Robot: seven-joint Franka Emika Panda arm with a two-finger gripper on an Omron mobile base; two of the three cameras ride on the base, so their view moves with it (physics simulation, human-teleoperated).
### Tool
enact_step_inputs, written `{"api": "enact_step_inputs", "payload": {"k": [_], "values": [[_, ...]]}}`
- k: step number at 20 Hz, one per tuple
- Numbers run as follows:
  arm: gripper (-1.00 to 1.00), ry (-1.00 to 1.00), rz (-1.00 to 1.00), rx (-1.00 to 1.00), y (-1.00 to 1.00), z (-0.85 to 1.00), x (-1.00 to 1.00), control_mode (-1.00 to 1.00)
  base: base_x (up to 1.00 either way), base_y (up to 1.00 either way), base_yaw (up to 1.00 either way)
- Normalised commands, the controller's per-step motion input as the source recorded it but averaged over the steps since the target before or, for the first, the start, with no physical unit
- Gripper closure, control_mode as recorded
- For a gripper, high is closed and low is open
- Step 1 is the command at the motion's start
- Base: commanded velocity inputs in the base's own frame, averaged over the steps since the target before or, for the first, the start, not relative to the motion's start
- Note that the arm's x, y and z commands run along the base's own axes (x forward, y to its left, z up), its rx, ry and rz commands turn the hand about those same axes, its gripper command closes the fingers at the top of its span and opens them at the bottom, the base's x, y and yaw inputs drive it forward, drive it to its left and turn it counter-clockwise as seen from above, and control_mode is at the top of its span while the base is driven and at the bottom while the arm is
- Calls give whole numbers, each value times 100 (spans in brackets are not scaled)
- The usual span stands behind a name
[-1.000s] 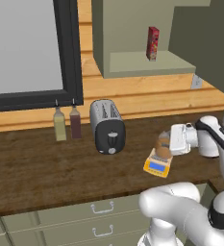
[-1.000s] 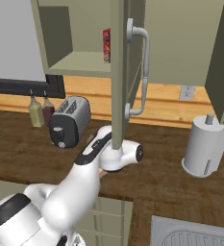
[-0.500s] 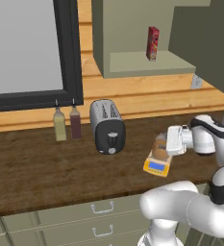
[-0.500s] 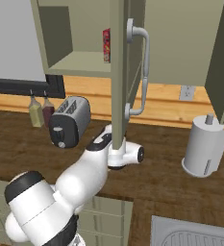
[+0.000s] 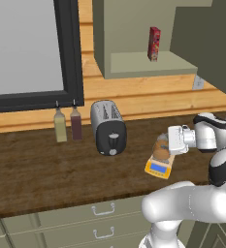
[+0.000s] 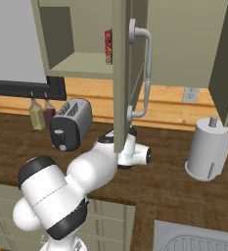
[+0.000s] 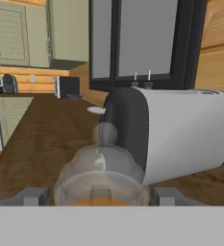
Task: Pick the honey bottle and place it on the digital scale for weighing, and close the cabinet.
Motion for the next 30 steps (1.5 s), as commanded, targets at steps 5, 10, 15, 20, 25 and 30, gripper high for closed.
{"api": "enact_step_inputs", "payload": {"k": [5,10,15,20,25,30], "values": [[100,-1,1,0,0,-12,-12,-100,0,0,0],[-100,0,0,0,11,-18,-17,-100,0,0,0],[-100,0,0,0,0,0,-9,-100,0,0,0],[-100,0,0,0,0,1,-32,-100,0,0,0],[-100,0,-5,0,0,2,0,-100,0,0,0],[-100,0,-4,0,0,0,0,-100,0,0,0]]}}
